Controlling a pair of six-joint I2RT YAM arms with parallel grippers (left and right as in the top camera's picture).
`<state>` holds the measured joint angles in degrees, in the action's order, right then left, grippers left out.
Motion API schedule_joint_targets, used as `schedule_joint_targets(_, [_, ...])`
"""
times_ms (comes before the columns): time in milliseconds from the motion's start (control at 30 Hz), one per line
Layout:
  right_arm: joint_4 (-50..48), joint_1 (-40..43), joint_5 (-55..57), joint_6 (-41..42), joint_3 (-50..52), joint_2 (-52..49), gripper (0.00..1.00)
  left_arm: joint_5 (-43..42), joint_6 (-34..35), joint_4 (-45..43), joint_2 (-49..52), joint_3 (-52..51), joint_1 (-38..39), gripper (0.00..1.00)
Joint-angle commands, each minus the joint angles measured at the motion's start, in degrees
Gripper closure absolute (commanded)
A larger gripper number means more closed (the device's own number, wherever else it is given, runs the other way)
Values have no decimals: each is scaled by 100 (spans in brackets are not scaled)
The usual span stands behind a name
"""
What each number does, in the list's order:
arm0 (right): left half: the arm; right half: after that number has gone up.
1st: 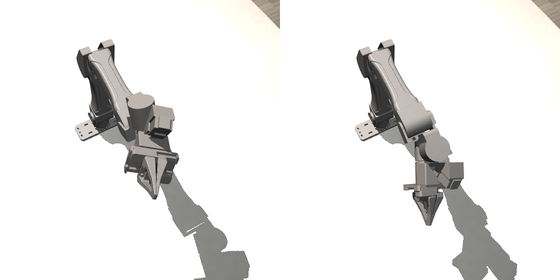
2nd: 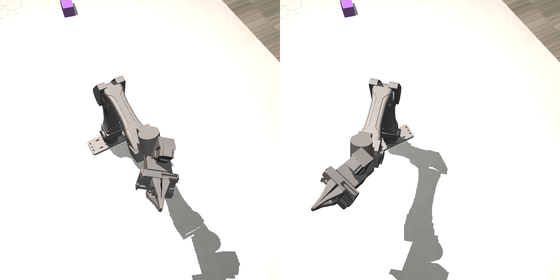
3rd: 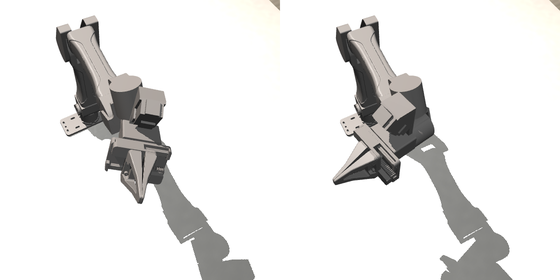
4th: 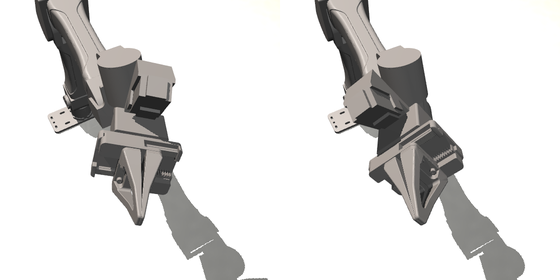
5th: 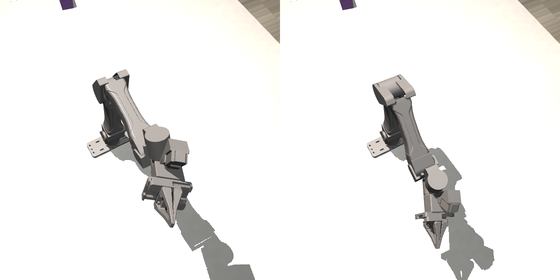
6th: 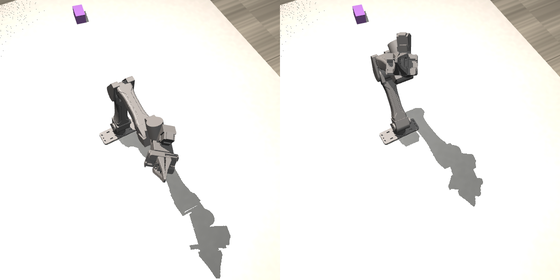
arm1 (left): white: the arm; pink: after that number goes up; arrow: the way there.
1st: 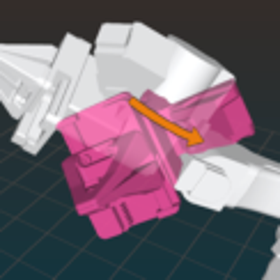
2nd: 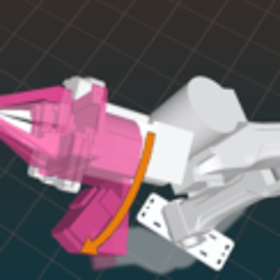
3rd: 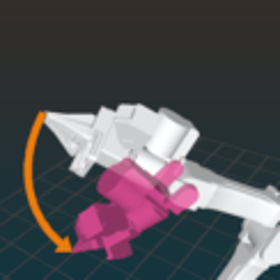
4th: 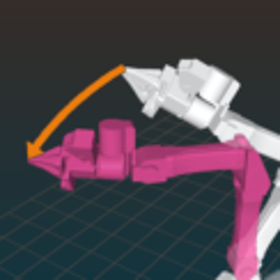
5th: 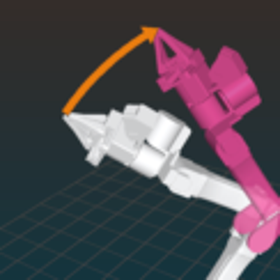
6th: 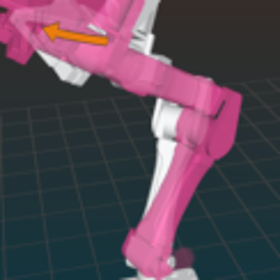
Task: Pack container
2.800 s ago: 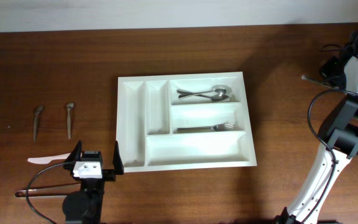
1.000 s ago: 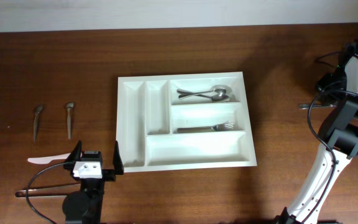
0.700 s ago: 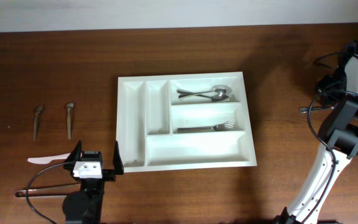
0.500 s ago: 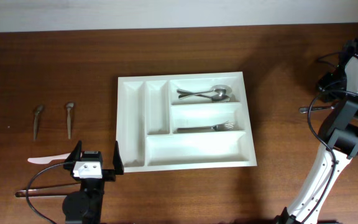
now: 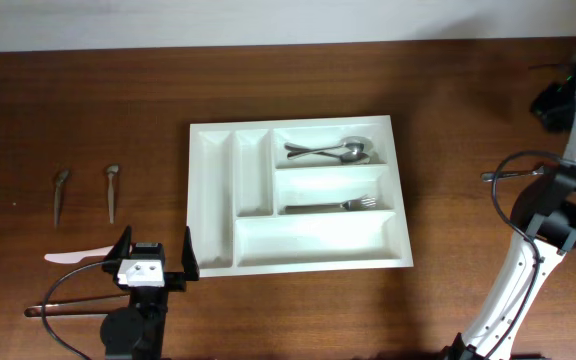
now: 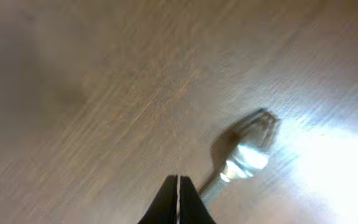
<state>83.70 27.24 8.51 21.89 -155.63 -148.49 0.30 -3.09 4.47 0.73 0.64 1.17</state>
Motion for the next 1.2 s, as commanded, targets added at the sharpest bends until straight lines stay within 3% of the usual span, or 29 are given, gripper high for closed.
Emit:
schedule_joint_targets(0, [553,20,409,-4,-866,236,96,15,-90,28,-37,-15,17,1])
schedule_joint_targets(167, [1364,52,450,-214,-1902,387,96,15,-90,28,-37,-15,17,1])
schedule_joint_targets(400, [1366,98,291,-612,-1757,1008,95,15,-90,28,-37,-15,17,1])
schedule_joint_targets(567, [1366,103,-107,-549,-146,2006,95,15,-90,28,-37,-15,17,1])
schedule_joint_targets(767, [1213,125,-70,448,2494,3211,94,15,-90,28,-37,-15,17,1])
schedule_joint_targets(867, [658,142,-46,820,3248,3311,81,15,-87,28,-37,-15,17,1])
schedule_joint_targets(933, [236,175,-85,1226,3560,3274,61,15,-90,28,-37,-15,17,1])
schedule_joint_targets(1033, [-518,258,-313,1858,4006,3272,10,15,-90,28,-37,-15,17,1])
schedule_joint_targets(1067, [-756,295,-474,2004,4129,3272,1,15,-90,28,-37,-15,17,1])
schedule_joint_targets(1167, [-1405,442,-1141,2107,4389,3263,1,15,-90,28,-37,-15,17,1])
